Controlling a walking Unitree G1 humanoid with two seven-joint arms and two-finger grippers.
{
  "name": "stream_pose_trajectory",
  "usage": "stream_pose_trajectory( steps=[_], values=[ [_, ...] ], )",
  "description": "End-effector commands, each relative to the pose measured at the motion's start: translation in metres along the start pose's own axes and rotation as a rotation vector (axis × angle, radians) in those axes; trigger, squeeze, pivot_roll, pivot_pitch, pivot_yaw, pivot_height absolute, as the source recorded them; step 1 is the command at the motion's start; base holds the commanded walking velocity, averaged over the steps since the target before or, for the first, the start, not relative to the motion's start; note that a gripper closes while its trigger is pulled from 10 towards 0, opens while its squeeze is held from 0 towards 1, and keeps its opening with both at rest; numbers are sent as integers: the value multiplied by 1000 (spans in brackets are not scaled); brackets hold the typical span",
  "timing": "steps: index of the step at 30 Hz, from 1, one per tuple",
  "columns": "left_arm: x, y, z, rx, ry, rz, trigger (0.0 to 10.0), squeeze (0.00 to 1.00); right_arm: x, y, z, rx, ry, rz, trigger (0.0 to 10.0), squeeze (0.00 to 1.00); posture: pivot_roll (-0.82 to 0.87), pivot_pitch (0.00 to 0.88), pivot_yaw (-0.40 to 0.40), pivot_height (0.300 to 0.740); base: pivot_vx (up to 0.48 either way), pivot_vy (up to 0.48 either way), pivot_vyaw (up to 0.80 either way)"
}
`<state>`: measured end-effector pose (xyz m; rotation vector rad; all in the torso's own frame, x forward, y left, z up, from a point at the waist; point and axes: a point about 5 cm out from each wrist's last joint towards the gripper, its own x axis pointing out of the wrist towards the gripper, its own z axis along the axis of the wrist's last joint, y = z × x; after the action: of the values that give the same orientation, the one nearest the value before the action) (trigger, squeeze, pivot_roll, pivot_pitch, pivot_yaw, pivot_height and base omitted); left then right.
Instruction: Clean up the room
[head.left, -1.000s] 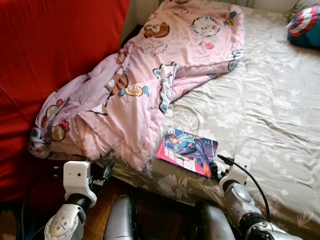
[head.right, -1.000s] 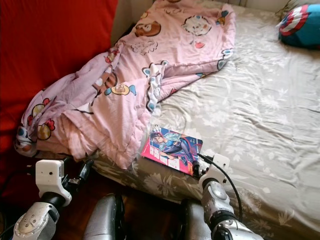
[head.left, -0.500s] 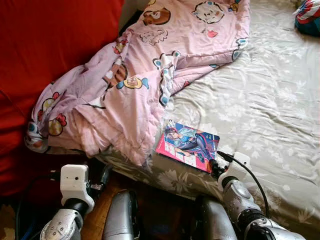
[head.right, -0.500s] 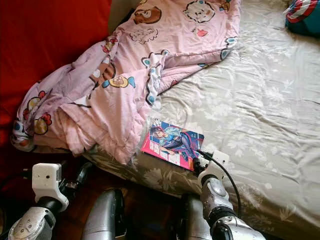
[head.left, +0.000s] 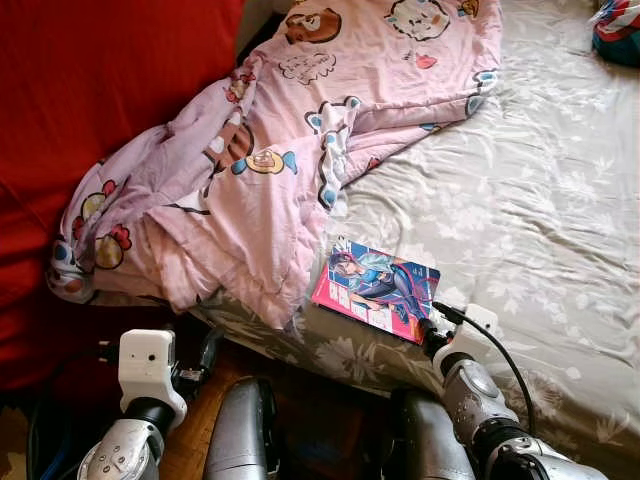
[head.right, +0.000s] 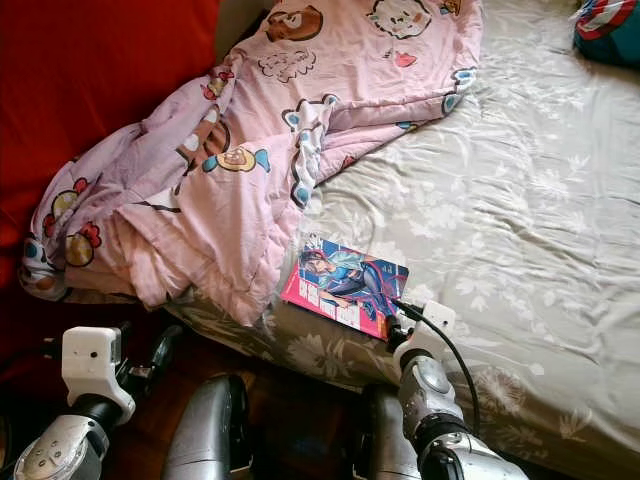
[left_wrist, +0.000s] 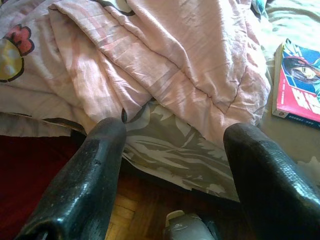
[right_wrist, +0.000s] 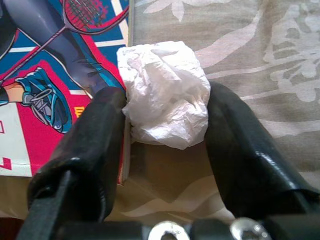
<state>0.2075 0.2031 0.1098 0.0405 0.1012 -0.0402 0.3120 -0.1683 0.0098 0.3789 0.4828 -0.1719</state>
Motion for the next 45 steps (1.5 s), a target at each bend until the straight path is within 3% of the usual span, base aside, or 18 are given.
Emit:
stream_pose_trajectory(
  steps=[1,14,23,34,37,43,44,45],
  values=[
    [-4,1,-3,19,25,6,10000,0,-3,-5,-14,5,50,-17,0,0,217,281,-32,606,0,0,0],
    [-6,-1,-5,26,33,9,10000,0,-5,-5,-19,2,59,-14,0,0,231,262,-31,606,0,0,0],
    [-2,-7,-13,74,39,-5,10000,0,-4,-9,-14,3,32,-35,0,0,224,216,-33,606,0,0,0],
    [17,-7,-38,70,61,31,10000,0,-8,-30,-9,8,-31,-72,0,0,178,102,-66,606,0,0,0],
    [20,-6,-55,66,100,39,10000,0,-14,-35,-20,3,-44,-51,0,0,148,66,-76,606,0,0,0],
    [25,-4,-70,31,135,79,10000,0,-21,-41,-30,13,-64,-36,0,0,130,27,-88,606,0,0,0],
    [27,-2,-74,24,146,89,10000,0,-23,-41,-35,4,-60,-25,235,0,122,18,-91,606,0,0,0],
    [27,0,-82,16,169,101,10000,0,-27,-42,-44,-17,-39,-3,10000,0,112,9,-93,606,0,0,0]
  ],
)
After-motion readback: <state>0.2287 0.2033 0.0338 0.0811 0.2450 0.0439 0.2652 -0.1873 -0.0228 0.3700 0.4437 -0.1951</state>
